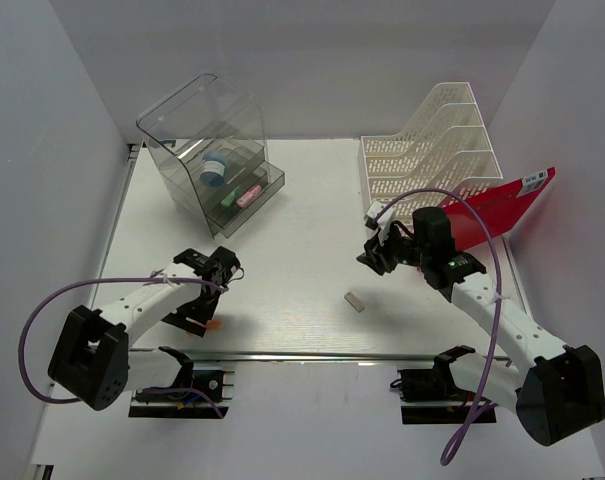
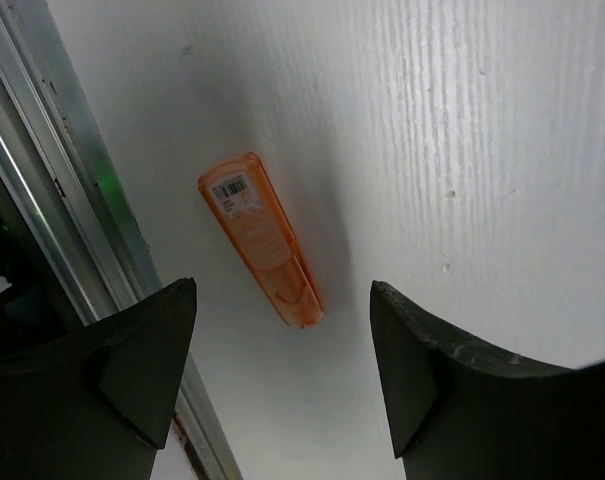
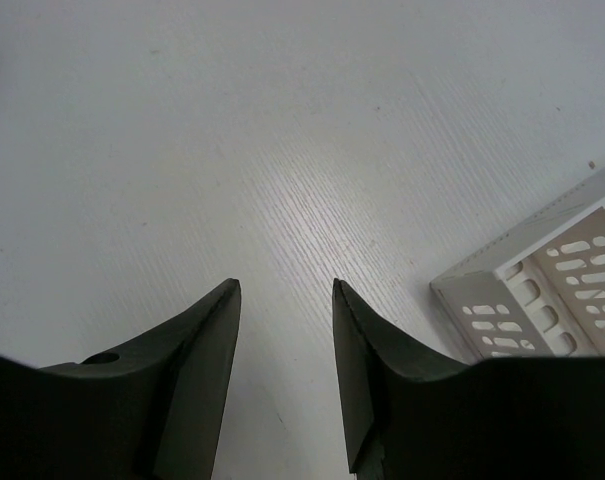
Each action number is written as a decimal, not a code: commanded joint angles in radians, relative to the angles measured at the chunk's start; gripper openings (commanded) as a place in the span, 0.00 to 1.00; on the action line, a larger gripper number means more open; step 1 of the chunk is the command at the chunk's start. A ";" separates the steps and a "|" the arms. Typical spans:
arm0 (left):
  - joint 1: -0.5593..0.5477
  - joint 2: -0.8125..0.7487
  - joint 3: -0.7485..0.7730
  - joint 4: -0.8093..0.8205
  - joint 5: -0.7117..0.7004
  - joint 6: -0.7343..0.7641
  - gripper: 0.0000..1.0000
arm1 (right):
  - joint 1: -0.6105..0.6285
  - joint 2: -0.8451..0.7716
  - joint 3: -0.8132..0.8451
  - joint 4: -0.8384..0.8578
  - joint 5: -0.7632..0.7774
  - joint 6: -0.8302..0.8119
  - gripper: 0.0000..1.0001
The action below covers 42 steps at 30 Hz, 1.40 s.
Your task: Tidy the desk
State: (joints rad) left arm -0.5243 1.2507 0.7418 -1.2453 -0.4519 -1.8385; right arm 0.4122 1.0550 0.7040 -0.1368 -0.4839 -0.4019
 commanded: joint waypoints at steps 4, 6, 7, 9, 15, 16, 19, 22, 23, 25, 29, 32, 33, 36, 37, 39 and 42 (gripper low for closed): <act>0.007 0.022 -0.061 0.112 -0.010 -0.074 0.80 | -0.003 -0.026 -0.015 0.039 0.027 -0.055 0.47; 0.007 0.059 -0.053 0.122 -0.027 -0.070 0.80 | -0.004 -0.035 -0.020 0.043 0.028 -0.063 0.47; 0.007 0.071 -0.047 0.127 -0.034 -0.071 0.80 | -0.001 -0.036 -0.021 0.043 0.027 -0.067 0.47; 0.007 0.099 -0.042 0.141 -0.051 -0.070 0.80 | -0.006 -0.041 -0.023 0.040 0.027 -0.072 0.47; 0.007 0.148 -0.073 0.185 -0.030 -0.056 0.72 | -0.003 -0.052 -0.031 0.039 0.011 -0.084 0.47; 0.007 0.144 -0.087 0.194 -0.019 -0.054 0.70 | -0.003 -0.053 -0.031 0.039 0.011 -0.087 0.47; 0.016 0.104 -0.153 0.265 0.018 -0.053 0.60 | -0.004 -0.053 -0.034 0.039 0.005 -0.095 0.47; 0.017 0.064 -0.200 0.319 0.035 -0.051 0.42 | -0.006 -0.052 -0.035 0.034 -0.002 -0.103 0.47; 0.017 0.056 -0.205 0.339 0.038 -0.045 0.37 | -0.007 -0.053 -0.038 0.034 -0.004 -0.104 0.46; 0.017 0.044 -0.194 0.354 0.041 -0.012 0.23 | -0.001 -0.052 -0.040 0.034 -0.007 -0.109 0.46; 0.017 0.039 -0.108 0.443 0.030 0.238 0.05 | -0.006 -0.055 -0.040 0.031 -0.007 -0.118 0.41; -0.006 0.068 0.006 0.545 0.051 0.577 0.00 | -0.009 -0.052 -0.040 0.031 -0.007 -0.123 0.28; -0.006 0.081 0.039 0.558 0.068 0.660 0.00 | -0.006 -0.052 -0.040 0.031 -0.007 -0.123 0.24; -0.019 0.104 0.168 0.561 0.085 0.983 0.00 | -0.009 -0.049 -0.040 0.031 0.001 -0.130 0.14; -0.019 0.093 0.194 0.570 0.082 1.124 0.00 | -0.009 -0.049 -0.040 0.031 0.005 -0.132 0.13; -0.019 0.038 0.202 0.645 0.114 1.346 0.00 | -0.012 -0.050 -0.040 0.031 0.010 -0.132 0.13; -0.019 -0.025 0.223 0.745 0.176 1.574 0.00 | -0.012 -0.050 -0.040 0.031 0.013 -0.135 0.13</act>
State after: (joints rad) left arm -0.5388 1.3018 0.9295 -0.6144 -0.3386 -0.6731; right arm 0.4065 1.0187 0.6708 -0.1280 -0.4736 -0.5274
